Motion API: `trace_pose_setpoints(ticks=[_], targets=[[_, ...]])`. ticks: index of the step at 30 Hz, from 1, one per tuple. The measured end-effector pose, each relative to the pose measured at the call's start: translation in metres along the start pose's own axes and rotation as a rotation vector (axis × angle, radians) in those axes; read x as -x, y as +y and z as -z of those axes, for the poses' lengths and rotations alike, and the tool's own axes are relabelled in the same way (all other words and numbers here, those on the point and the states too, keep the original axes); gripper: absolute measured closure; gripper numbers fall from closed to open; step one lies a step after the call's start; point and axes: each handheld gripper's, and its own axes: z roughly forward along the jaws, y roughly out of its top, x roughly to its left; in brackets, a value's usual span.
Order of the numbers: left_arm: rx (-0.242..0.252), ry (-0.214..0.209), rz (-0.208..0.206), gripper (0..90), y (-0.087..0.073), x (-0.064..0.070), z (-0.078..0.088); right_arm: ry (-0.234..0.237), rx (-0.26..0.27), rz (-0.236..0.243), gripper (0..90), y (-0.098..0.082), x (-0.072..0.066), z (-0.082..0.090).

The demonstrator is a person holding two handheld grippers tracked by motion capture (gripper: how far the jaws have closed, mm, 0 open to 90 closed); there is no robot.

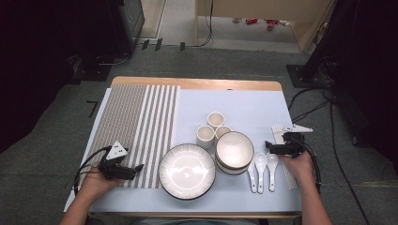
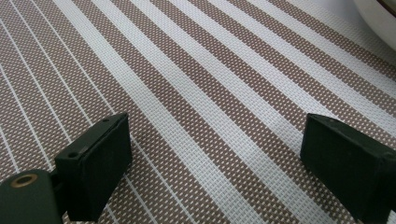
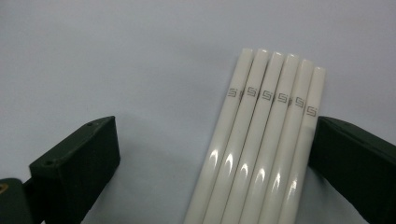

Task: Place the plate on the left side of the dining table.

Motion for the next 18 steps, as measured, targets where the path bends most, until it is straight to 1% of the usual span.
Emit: trace_pose_setpoints(ticks=[8,10,13,18], targets=[[-0.003,0.002,0.001,9.5,0.0009,-0.0003,-0.0003,0.0,0.001,-0.002,1.4,0.0001,0.0,0.0],[-0.013,0.001,0.002,9.5,0.0021,-0.0005,-0.0003,0.0,0.001,-0.001,1.5,0.0001,0.0,0.0],[-0.045,0.003,0.003,9.7,0.0062,0.0001,-0.0005,0.0,0.001,-0.003,1.7,0.0002,-0.0001,0.0001],[-0.058,0.002,0.006,9.7,0.0081,-0.0003,-0.0008,-0.002,-0.007,-0.01,2.9,0.0012,-0.0004,0.001]])
